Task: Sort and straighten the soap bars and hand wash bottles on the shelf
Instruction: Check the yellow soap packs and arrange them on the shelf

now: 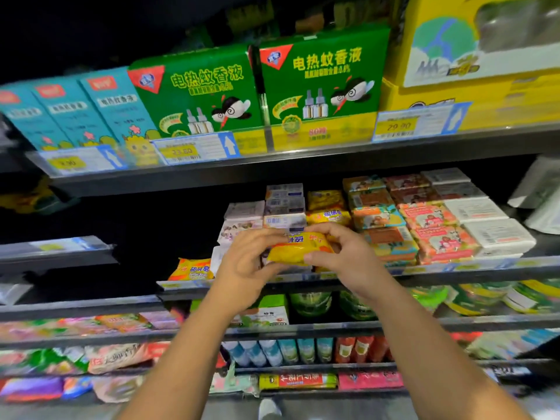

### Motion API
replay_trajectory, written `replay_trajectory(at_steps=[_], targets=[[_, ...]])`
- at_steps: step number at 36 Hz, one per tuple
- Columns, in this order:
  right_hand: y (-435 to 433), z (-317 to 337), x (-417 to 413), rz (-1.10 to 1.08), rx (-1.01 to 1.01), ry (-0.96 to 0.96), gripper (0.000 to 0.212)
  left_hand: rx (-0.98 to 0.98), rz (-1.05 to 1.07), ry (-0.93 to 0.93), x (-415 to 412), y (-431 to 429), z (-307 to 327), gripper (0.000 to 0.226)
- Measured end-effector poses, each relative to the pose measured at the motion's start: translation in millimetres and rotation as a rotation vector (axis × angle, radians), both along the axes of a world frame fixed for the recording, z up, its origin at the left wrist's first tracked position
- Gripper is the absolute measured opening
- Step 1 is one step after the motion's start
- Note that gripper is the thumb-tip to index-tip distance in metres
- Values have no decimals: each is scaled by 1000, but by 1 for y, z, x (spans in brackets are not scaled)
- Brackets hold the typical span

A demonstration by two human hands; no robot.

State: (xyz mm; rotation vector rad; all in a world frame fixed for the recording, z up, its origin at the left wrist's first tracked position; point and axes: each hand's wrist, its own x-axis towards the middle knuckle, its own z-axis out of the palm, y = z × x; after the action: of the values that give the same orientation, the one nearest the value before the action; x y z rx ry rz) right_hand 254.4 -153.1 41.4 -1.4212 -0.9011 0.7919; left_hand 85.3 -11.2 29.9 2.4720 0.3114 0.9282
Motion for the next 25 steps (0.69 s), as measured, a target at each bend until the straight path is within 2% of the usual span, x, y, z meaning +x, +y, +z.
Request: replay_trajectory(at_steps=[3, 5, 7, 9, 11, 16, 21, 23, 25], targets=[[2, -2, -15, 63, 25, 156, 29, -134, 73, -30, -19, -7, 7, 32], [3, -3, -22, 154, 19, 233, 35, -274, 113, -61, -27, -12, 11, 24], [3, -1, -28, 216, -16, 183, 32, -484, 143, -125, -33, -16, 16, 20], [7, -1, -35, 219, -37, 111, 20, -650, 159, -210, -36, -18, 21, 19], [13, -3, -44, 183, -34, 124, 14, -719, 195, -237, -37, -21, 24, 23], [27, -6, -60, 117, -4, 224, 23, -812, 236, -202, -43, -26, 25, 27], [27, -3, -57, 82, -4, 337, 14, -791, 12, 2, -63, -22, 26, 68], [26, 0, -56, 80, 23, 439, 14, -584, 31, 115, -67, -17, 26, 70], [24, 3, -55, 98, 36, 491, 13, -315, 104, 124, -67, -13, 26, 56]])
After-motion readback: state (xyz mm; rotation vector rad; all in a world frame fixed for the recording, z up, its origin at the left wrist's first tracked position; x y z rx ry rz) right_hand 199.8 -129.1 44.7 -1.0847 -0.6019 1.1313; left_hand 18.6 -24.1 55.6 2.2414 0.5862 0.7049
